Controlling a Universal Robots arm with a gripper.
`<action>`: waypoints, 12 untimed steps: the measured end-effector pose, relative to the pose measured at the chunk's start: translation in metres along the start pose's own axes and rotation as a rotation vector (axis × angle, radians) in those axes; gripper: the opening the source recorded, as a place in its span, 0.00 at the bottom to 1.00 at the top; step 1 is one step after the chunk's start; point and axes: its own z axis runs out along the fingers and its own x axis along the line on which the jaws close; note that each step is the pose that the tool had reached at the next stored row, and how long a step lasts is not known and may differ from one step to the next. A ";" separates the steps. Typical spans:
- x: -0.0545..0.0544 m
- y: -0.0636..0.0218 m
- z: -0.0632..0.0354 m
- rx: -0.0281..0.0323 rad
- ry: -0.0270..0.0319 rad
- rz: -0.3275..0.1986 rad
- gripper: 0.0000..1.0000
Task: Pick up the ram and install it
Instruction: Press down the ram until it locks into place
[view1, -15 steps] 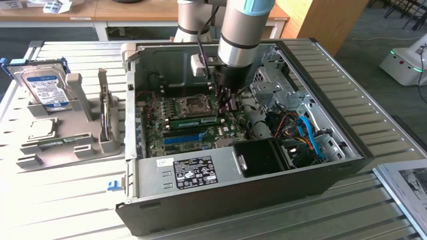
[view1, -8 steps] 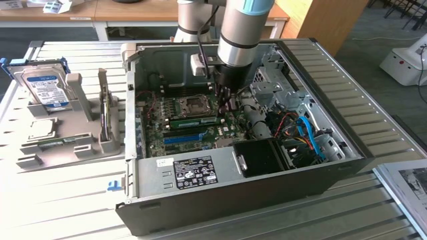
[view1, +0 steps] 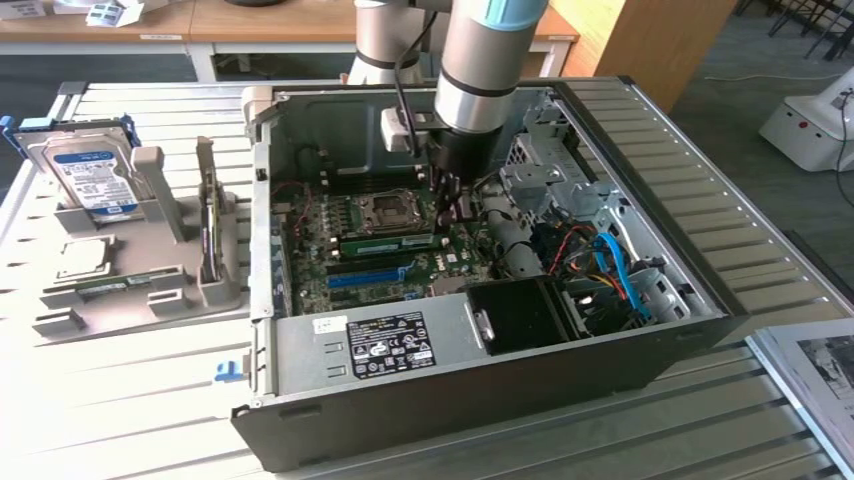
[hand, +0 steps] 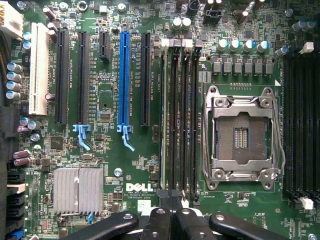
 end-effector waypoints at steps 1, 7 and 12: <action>0.000 0.0000 0.0007 -0.0001 0.0001 0.000 0.10; 0.000 0.0000 0.0016 0.0000 0.0001 0.000 0.10; 0.000 -0.0001 0.0024 -0.0001 0.0000 0.000 0.10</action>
